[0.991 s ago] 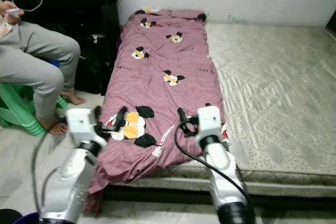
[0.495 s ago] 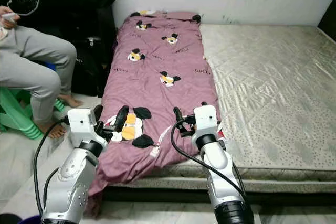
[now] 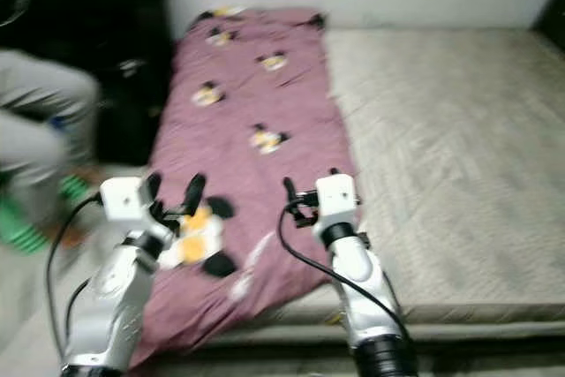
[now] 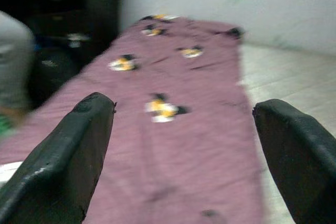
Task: Clean up the room
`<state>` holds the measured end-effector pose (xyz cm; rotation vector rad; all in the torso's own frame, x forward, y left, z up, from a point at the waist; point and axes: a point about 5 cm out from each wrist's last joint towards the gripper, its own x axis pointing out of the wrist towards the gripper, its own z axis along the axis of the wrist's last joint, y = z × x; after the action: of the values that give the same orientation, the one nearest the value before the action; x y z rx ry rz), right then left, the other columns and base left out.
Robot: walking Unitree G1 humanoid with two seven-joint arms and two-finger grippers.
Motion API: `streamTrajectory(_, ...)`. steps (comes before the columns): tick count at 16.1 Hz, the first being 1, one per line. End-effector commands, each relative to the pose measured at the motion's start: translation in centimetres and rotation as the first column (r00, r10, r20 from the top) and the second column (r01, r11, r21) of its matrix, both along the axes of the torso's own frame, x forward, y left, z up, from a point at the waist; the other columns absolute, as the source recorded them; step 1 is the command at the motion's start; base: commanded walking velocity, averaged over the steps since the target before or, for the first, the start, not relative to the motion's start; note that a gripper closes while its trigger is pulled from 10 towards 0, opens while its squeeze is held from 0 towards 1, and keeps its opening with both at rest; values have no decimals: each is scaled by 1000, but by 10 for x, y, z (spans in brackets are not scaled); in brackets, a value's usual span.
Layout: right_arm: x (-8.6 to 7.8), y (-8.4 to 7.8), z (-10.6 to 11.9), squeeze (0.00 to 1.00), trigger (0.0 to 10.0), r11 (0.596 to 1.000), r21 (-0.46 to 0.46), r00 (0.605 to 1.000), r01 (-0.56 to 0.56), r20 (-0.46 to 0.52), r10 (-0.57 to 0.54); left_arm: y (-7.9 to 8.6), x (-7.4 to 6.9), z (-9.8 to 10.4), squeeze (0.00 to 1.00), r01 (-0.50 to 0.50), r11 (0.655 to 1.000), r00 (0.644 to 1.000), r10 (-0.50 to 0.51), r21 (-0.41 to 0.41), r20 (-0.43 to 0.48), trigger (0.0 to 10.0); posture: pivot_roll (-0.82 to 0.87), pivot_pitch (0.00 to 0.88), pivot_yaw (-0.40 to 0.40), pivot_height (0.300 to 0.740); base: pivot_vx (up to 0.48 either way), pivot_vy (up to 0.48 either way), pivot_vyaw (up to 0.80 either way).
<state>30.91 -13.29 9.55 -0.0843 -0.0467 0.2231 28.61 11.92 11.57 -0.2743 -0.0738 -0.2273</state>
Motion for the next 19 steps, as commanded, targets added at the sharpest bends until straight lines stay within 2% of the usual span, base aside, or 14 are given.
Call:
streamTrajectory(1, -1, -3, -3, 0, 10000, 1000, 2, 1000, 11, -15, -11, 0, -4, -6, 0, -16, 1000, 999, 16, -12, -29, 10000, 22, 42, 17, 740, 0, 0, 0)
streamTrajectory(8, -1, -5, -7, 0, 10000, 1000, -3, 999, 16, -29, -16, 3, -2, -9, 0, -58, 998, 996, 57, -11, -66, 10000, 21, 42, 18, 740, 0, 0, 0)
streamTrajectory(15, -1, -5, -8, 0, 10000, 1000, -3, 999, 16, -39, -16, 3, -3, -10, 0, -70, 997, 995, 68, -21, -78, 10000, 20, 45, 15, 740, 0, 0, -775)
streamTrajectory(17, -1, -5, -8, 0, 10000, 1000, -4, 999, 14, -42, -14, 3, -3, -11, 0, -64, 997, 994, 61, -30, -87, 10000, 20, 45, 15, 740, 0, 0, 0)
streamTrajectory(19, 0, -4, -9, 0, 10000, 1000, -7, 999, 11, -45, -11, 3, -3, -10, 0, -59, 998, 995, 56, -26, -80, 10000, 25, 45, 17, 740, 0, 377, 0)
